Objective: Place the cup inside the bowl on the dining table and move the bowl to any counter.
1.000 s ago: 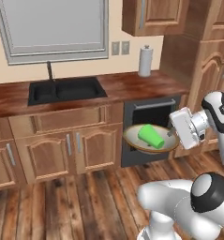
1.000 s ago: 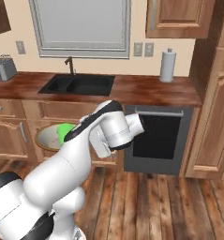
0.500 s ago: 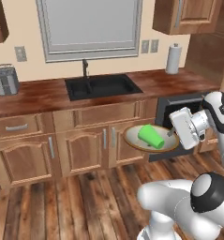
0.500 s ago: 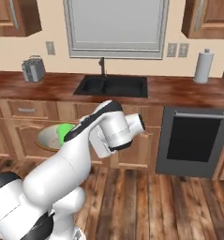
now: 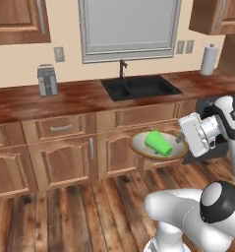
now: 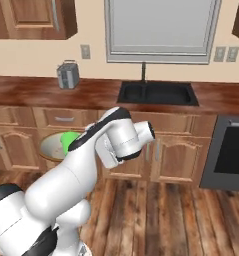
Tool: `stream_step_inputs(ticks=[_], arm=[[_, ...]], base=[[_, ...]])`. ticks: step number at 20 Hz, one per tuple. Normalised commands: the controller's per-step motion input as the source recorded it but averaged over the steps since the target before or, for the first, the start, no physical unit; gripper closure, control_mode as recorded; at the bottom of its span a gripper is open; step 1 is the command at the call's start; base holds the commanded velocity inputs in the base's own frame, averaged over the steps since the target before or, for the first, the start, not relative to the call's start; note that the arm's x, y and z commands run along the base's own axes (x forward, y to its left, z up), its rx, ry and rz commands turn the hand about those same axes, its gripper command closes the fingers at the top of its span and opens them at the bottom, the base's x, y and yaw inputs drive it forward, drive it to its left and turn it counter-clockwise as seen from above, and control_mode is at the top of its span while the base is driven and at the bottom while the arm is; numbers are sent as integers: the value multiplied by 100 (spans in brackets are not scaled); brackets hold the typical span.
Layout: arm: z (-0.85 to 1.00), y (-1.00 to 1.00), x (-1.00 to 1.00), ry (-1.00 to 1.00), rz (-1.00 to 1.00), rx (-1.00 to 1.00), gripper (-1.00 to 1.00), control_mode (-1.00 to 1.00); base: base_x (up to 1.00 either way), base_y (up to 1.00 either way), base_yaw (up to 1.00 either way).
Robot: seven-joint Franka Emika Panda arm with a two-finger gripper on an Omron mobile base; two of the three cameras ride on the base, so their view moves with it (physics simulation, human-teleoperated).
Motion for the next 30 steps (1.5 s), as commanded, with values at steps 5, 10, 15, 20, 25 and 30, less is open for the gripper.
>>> stream_step_inputs(ticks=[5, 10, 15, 20, 25, 30], arm=[[0, 0, 0, 0, 0, 0, 100, 100], [0, 0, 0, 0, 0, 0, 100, 100], [0, 0, 0, 0, 0, 0, 100, 100], [0, 0, 0, 0, 0, 0, 100, 100], [0, 0, 0, 0, 0, 0, 100, 100], [0, 0, 0, 0, 0, 0, 100, 100]], base=[[10, 100, 0], [21, 100, 0], [54, 99, -3], [76, 55, -5], [56, 3, 0], [37, 4, 0]])
